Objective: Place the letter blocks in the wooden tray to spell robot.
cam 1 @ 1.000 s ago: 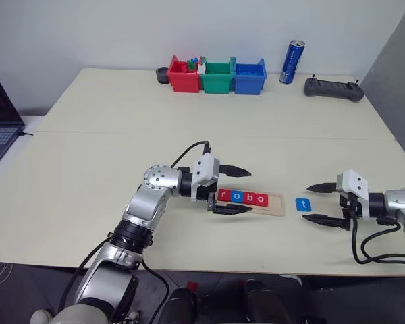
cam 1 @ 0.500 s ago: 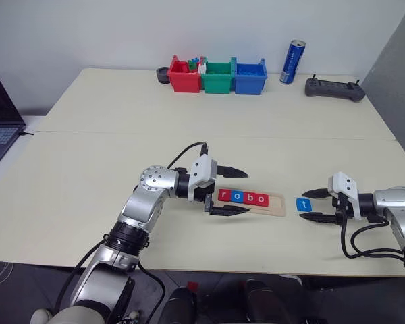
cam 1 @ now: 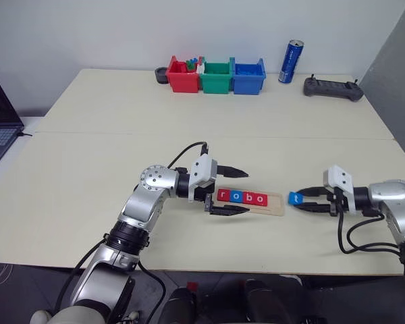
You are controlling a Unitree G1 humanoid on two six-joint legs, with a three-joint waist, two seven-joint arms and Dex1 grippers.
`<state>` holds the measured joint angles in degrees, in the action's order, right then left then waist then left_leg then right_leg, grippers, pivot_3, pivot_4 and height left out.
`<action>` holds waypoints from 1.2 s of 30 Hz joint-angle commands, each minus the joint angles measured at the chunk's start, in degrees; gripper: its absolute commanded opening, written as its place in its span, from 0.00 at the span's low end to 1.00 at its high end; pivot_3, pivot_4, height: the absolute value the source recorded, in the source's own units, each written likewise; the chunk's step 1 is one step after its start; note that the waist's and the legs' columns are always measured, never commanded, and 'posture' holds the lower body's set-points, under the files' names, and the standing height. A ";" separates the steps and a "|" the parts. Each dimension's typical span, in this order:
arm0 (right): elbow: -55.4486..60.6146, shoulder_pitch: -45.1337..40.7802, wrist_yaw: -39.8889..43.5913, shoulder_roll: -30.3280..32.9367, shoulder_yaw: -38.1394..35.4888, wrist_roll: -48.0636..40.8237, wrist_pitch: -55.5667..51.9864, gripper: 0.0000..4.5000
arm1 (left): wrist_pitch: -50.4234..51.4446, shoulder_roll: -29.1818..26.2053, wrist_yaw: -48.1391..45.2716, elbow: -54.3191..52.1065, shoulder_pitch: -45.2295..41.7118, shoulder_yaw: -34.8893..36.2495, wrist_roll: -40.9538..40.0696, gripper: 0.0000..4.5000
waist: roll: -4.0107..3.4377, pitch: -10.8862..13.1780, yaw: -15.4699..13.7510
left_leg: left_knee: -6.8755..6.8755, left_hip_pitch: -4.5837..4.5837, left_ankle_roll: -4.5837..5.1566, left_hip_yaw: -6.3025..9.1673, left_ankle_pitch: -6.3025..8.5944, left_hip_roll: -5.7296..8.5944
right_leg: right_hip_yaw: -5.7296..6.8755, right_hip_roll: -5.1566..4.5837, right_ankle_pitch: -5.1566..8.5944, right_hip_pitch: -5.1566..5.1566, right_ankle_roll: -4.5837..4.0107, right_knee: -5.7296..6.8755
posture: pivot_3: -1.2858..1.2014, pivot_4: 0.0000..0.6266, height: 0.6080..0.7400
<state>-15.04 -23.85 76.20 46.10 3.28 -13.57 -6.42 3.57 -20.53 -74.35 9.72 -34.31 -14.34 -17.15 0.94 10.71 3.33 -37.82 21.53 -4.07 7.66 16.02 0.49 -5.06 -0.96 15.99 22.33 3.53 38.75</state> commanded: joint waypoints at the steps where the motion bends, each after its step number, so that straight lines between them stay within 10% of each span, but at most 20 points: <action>1: 4.69 -1.63 -0.87 -1.40 0.21 -1.72 -3.37 0.32 | -0.39 -0.01 -0.03 -0.30 -1.21 0.67 -0.42 1.00 | 0.00 0.00 -0.16 | 0.00 0.02 0.00 0.02 0.00 0.01 | 0.02 0.00 0.00 0.00 0.00 -0.01 | 0.52 0.24 1.00; 36: -1.37 -3.85 1.52 -2.53 4.35 3.22 0.78 0.32 | -0.44 -0.69 1.01 -0.60 -0.77 0.77 -0.37 1.00 | 0.00 0.00 -0.30 | -0.01 0.03 0.00 0.03 0.00 0.05 | 0.05 -0.07 0.00 0.01 0.00 0.01 | 0.52 0.24 1.00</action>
<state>-16.67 -26.31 77.29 43.52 8.09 -10.21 -6.57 3.53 -21.15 -73.27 9.88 -34.19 -14.34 -17.15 0.94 10.71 3.03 -37.83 21.56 -4.07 7.69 16.02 0.54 -5.01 -1.02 15.99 22.34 3.54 38.76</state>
